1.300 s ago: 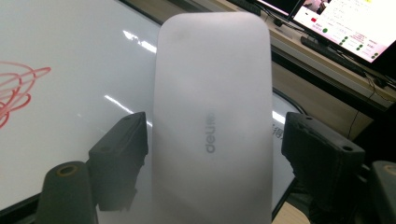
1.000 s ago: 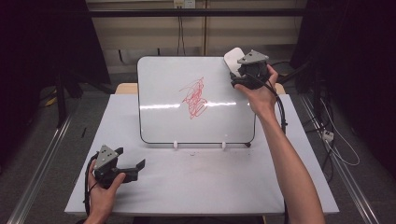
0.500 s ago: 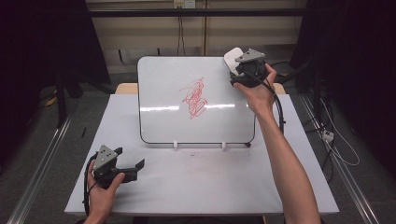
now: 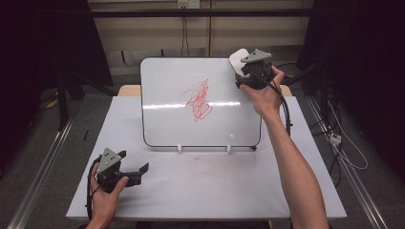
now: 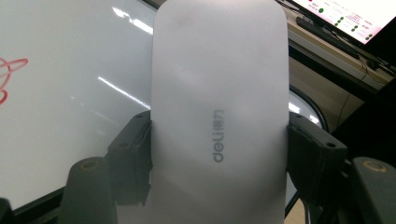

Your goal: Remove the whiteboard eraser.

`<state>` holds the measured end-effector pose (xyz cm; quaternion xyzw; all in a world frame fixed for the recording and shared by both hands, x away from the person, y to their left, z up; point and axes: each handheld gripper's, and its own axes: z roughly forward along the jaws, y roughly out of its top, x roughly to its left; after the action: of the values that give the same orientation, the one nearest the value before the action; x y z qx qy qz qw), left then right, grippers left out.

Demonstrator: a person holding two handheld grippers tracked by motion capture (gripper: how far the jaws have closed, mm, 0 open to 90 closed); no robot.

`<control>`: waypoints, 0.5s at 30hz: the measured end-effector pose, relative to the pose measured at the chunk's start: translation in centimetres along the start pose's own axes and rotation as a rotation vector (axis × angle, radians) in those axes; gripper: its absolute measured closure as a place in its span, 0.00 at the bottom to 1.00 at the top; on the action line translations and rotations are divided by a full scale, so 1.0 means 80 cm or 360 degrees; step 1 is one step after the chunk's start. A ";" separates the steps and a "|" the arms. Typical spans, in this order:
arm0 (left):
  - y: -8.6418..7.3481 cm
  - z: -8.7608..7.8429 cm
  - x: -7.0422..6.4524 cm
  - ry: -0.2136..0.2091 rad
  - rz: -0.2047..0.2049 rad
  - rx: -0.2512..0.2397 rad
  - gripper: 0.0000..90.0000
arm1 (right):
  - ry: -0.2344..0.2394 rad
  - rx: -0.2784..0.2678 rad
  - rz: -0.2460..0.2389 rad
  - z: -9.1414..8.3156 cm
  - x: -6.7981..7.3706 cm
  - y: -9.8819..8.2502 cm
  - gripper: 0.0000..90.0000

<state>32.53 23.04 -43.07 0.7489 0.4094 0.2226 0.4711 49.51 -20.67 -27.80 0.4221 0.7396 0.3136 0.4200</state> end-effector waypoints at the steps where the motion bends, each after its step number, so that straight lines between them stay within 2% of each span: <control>1: 0.000 -0.001 0.001 0.0006 -0.0004 -0.0004 0.05 | 0.0006 -0.0002 0.0013 0.000 0.000 0.000 0.35; 3: 0.001 -0.001 0.001 0.0014 -0.0002 -0.0006 0.05 | 0.0008 -0.0005 0.0018 -0.001 0.000 0.000 0.35; 7: 0.000 -0.001 0.002 0.0012 -0.0003 -0.0002 0.05 | 0.0056 -0.0024 0.0087 -0.002 -0.005 -0.002 0.35; 11: 0.000 -0.001 0.002 0.0017 -0.0006 -0.0002 0.05 | 0.0085 -0.0033 0.0122 -0.004 -0.007 -0.003 0.35; 12: -0.001 -0.001 0.001 0.0026 -0.0010 -0.0005 0.05 | 0.0115 -0.0054 0.0147 -0.005 -0.008 -0.006 0.35; 15: -0.001 0.000 0.002 0.0018 -0.0014 -0.0001 0.05 | 0.0127 -0.0061 0.0149 -0.007 -0.006 -0.011 0.35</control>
<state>32.57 23.17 -43.13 0.7458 0.4153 0.2248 0.4699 48.83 -21.54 -28.07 0.4353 0.7290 0.3636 0.3832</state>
